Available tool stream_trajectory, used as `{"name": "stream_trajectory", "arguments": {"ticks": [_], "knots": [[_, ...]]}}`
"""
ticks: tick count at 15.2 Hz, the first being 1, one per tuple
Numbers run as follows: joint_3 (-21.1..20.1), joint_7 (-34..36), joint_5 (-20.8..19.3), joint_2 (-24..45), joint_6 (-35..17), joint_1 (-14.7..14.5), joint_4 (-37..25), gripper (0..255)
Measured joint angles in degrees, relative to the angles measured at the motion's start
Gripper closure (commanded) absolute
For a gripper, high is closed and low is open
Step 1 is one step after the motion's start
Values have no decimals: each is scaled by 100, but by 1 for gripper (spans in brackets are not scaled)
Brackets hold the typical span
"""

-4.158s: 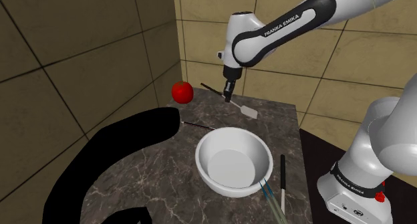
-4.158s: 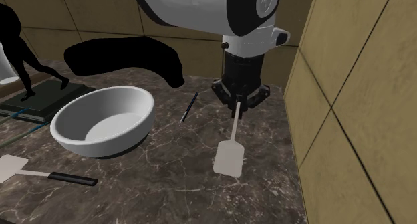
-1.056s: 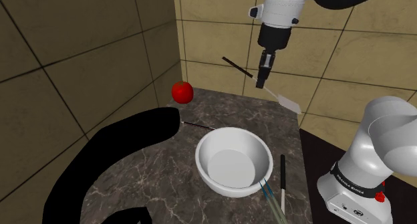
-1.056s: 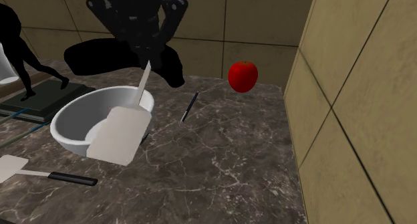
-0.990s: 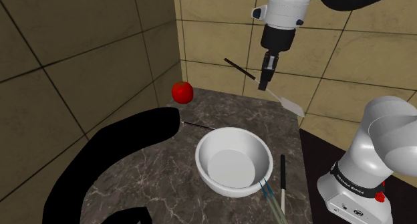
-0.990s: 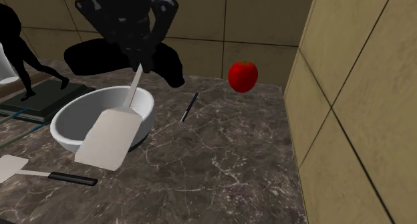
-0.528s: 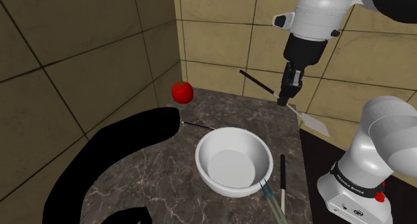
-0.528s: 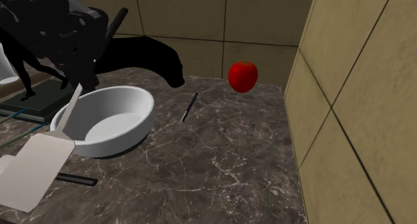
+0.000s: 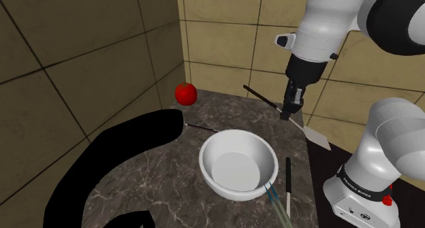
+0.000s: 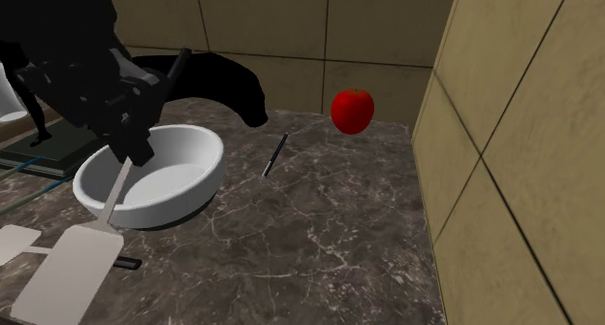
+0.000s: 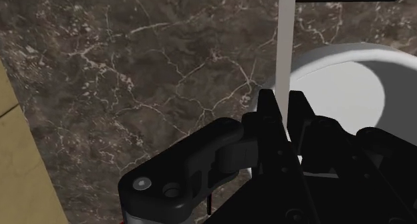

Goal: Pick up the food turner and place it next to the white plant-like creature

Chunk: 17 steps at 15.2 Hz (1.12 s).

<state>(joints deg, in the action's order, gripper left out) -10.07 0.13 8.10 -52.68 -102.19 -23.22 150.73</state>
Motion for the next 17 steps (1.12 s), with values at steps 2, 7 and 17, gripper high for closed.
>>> {"name": "stream_trajectory", "arguments": {"ticks": [2,7,17], "knots": [[-26,0,25,7,-167,-11,161,255],[-67,-19,71,11,-544,-32,535,255],[-202,-19,207,174,-1396,-99,1227,255]]}}
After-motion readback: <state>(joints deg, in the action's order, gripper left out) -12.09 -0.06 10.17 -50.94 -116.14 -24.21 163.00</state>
